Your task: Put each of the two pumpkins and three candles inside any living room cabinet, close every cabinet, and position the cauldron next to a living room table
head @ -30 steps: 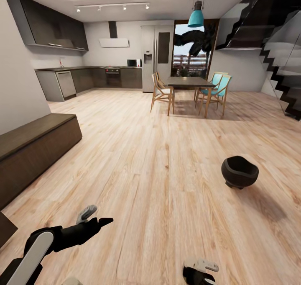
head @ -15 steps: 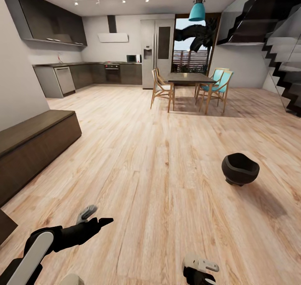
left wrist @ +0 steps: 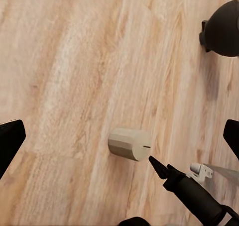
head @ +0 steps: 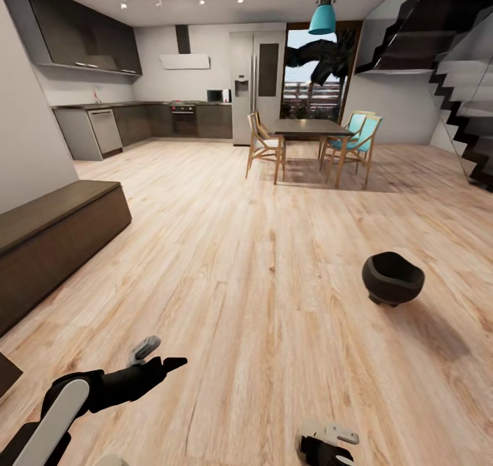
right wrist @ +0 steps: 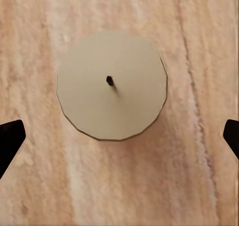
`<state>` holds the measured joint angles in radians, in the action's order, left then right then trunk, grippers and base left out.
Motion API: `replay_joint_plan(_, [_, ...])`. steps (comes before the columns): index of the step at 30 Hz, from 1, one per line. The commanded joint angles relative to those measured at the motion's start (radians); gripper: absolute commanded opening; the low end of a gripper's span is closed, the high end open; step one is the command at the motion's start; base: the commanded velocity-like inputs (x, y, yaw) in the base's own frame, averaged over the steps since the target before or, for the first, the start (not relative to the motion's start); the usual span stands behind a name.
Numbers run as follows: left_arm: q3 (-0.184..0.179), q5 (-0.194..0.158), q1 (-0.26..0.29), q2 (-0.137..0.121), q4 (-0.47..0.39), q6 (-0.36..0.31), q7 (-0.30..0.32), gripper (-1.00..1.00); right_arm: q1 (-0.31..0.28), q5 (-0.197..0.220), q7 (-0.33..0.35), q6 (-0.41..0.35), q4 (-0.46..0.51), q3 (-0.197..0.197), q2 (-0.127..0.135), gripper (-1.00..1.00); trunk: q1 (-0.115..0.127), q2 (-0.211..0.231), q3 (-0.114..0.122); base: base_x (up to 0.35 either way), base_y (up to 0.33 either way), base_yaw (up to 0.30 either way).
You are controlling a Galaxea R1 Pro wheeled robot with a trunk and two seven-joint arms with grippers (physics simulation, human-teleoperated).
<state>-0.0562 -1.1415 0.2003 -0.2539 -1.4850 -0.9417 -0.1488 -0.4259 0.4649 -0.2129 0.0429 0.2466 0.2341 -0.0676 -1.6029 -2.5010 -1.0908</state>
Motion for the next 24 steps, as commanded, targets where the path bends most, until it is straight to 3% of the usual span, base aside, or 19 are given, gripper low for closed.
replay_joint_plan(1, [-0.002, -0.011, 0.001, -0.001, -0.001, -0.002, -0.01, 1.0, -0.001, 0.01, -0.004, 0.004, 0.0, 0.008, 0.0, 1.0, 0.0, 0.0, -0.001, 0.003, -0.194, 0.0])
replay_joint_plan(24, [-0.002, -0.011, 0.001, 0.0, 0.0, -0.002, -0.011, 1.0, -0.001, 0.0, -0.003, 0.055, 0.013, 0.019, -0.004, 1.0, 0.0, 0.0, -0.001, 0.0, -0.055, 0.0])
